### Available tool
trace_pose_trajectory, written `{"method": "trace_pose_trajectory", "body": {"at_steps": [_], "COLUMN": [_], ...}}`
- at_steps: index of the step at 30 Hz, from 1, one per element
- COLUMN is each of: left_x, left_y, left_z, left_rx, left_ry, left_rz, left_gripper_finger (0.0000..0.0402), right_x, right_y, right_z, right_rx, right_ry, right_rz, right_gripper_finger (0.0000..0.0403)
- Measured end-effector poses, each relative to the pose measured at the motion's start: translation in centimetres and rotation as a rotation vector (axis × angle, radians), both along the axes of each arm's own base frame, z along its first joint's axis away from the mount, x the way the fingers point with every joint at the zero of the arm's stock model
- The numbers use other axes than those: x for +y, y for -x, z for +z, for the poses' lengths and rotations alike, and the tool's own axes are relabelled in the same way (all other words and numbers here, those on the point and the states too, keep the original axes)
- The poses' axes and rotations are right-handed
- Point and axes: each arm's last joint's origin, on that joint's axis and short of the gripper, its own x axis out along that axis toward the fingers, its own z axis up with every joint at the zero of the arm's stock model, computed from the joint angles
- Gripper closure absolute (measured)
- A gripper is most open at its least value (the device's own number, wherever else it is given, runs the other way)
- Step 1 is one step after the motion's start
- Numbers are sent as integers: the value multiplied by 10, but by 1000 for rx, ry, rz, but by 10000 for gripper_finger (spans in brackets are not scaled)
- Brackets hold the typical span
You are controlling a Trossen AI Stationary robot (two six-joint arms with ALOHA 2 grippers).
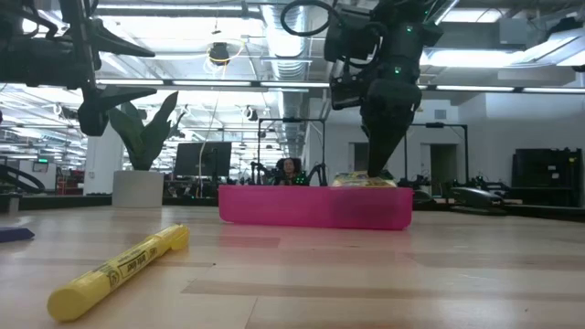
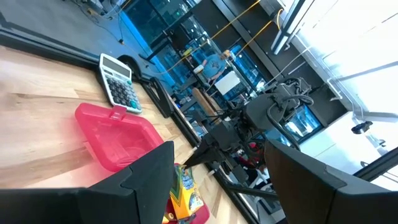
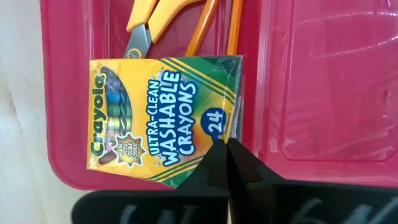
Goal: Pack school essentials
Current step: Put the yellow box of crayons into the red supply box, then put the yellow pen into the red supply box
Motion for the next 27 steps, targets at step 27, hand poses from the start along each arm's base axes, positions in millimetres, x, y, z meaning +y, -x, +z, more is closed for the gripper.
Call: {"method": "trace_pose_trajectory", "body": {"at_steps": [27], "left_x": [0], "left_y": [0], "left_z": [0], "left_rx": [-1], "left_ry": [1], "left_rz": [-1], "left_gripper_finger": [164], "right_x": [-7], "right_y": [-9], "right_z": [21], "right_rx": [-91], "right_ry": [-94], "right_rz": [-75], "right_gripper_finger": [335]}}
